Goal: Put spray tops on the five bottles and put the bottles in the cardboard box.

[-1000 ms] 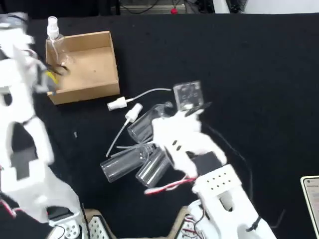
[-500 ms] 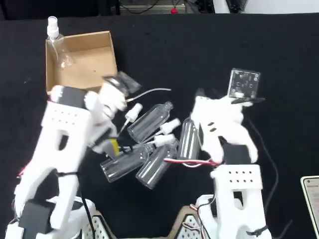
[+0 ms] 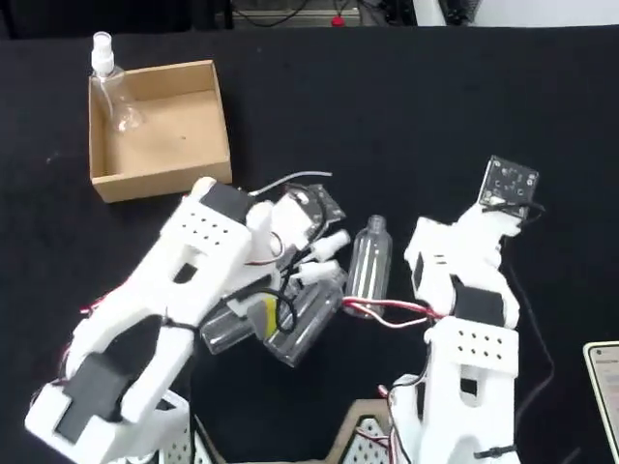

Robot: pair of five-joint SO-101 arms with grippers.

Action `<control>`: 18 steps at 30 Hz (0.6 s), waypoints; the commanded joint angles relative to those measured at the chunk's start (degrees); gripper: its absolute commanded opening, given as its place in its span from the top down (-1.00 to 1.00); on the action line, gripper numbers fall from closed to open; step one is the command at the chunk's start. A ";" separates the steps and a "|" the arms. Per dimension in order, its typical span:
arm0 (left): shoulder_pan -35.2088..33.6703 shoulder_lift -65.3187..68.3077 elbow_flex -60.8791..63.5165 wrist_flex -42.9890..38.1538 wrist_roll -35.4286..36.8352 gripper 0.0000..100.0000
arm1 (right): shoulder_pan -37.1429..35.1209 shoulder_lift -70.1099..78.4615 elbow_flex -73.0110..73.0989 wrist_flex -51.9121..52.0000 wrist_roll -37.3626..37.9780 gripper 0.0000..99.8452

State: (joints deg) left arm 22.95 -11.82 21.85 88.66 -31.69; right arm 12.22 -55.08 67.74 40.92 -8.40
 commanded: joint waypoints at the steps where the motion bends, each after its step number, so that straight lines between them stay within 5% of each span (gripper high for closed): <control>1: 0.31 1.76 0.40 -3.25 -0.18 0.38 | 0.97 -1.10 -0.13 -2.73 0.53 0.77; 18: -0.13 2.81 11.47 -20.57 2.99 0.38 | 0.97 -1.10 -0.04 -2.90 0.53 0.77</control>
State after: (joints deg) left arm 22.95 -8.75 32.75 69.05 -29.23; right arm 12.48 -55.08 67.82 39.52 -8.40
